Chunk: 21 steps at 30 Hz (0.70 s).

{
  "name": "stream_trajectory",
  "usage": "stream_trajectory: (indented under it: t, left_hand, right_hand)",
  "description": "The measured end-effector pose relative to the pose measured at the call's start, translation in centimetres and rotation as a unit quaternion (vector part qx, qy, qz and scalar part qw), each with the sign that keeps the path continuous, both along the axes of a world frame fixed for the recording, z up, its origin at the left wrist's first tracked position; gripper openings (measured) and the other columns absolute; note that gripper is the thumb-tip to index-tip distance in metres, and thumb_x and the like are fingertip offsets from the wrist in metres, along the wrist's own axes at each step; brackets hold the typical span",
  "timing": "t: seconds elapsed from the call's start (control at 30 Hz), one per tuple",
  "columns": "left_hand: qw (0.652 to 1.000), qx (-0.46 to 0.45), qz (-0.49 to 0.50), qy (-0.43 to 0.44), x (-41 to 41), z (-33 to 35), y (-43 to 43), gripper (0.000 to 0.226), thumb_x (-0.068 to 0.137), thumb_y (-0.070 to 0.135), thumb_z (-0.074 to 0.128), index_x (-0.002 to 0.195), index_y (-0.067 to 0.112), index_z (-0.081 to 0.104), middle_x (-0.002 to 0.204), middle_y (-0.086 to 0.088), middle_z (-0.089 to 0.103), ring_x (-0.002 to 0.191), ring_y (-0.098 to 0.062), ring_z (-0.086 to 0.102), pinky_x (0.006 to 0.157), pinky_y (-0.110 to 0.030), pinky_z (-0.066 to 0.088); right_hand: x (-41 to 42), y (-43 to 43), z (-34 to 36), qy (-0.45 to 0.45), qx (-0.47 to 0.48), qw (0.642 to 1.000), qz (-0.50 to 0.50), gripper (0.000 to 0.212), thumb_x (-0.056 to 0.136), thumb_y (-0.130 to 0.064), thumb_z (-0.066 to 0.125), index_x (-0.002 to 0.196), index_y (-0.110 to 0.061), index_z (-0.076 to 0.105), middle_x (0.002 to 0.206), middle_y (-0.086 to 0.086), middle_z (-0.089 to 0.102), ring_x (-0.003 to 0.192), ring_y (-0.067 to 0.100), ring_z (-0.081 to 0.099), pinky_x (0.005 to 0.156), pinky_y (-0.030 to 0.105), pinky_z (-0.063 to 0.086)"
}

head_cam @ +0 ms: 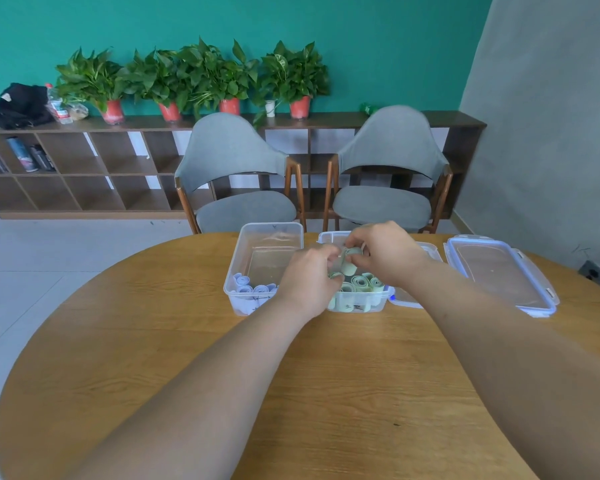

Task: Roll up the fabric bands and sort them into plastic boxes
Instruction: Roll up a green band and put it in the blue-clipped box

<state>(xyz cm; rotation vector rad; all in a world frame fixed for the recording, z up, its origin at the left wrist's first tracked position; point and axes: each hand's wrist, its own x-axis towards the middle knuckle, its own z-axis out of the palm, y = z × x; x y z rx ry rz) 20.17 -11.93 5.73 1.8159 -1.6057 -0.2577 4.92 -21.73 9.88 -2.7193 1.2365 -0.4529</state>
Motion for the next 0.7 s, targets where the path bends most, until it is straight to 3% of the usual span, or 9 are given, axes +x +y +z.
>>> stream_trajectory:
  t: [0.23, 0.43, 0.6, 0.7]
  left_hand:
    - [0.996, 0.033, -0.022, -0.082, 0.3, -0.9, -0.8, 0.047, 0.087, 0.036, 0.083, 0.128, 0.020, 0.067, 0.126, 0.001, 0.067, 0.119, -0.019, 0.058, 0.096, -0.039, 0.053]
    - [0.983, 0.039, -0.010, -0.181, 0.5, -0.9, -0.9, 0.053, 0.083, 0.057, 0.078, 0.125, 0.028, 0.066, 0.113, 0.008, 0.069, 0.116, -0.017, 0.051, 0.083, -0.036, 0.048]
    - [0.973, 0.061, -0.005, -0.225, 0.6, -0.9, -1.3, 0.051, 0.081, 0.064, 0.075, 0.117, 0.030, 0.067, 0.103, 0.008, 0.069, 0.113, -0.019, 0.050, 0.090, -0.037, 0.041]
    - [0.971, 0.079, -0.010, -0.227, 0.6, -1.0, -1.4, 0.056, 0.081, 0.064, 0.075, 0.124, 0.029, 0.067, 0.107, 0.004, 0.068, 0.117, -0.019, 0.048, 0.096, -0.037, 0.042]
  right_hand:
    - [1.2, -2.1, -2.1, 0.007, 0.015, 0.999, -0.029, 0.025, 0.091, -0.028, 0.074, 0.115, -0.025, 0.073, 0.106, 0.000, 0.073, 0.089, 0.020, 0.067, 0.081, 0.037, 0.059]
    - [1.9, -3.1, -3.1, 0.064, 0.038, 0.995, -0.064, 0.027, 0.094, -0.026, 0.071, 0.121, -0.023, 0.072, 0.113, 0.003, 0.072, 0.098, 0.024, 0.068, 0.088, 0.038, 0.060]
    - [2.2, -3.3, -3.9, 0.084, 0.047, 0.993, -0.069, 0.025, 0.093, -0.032, 0.070, 0.117, -0.026, 0.074, 0.113, 0.001, 0.071, 0.101, 0.022, 0.067, 0.089, 0.036, 0.059]
    - [2.3, -3.1, -4.1, 0.091, 0.048, 0.992, -0.070, 0.025, 0.092, -0.034, 0.071, 0.116, -0.027, 0.075, 0.112, 0.001, 0.070, 0.101, 0.022, 0.066, 0.086, 0.036, 0.060]
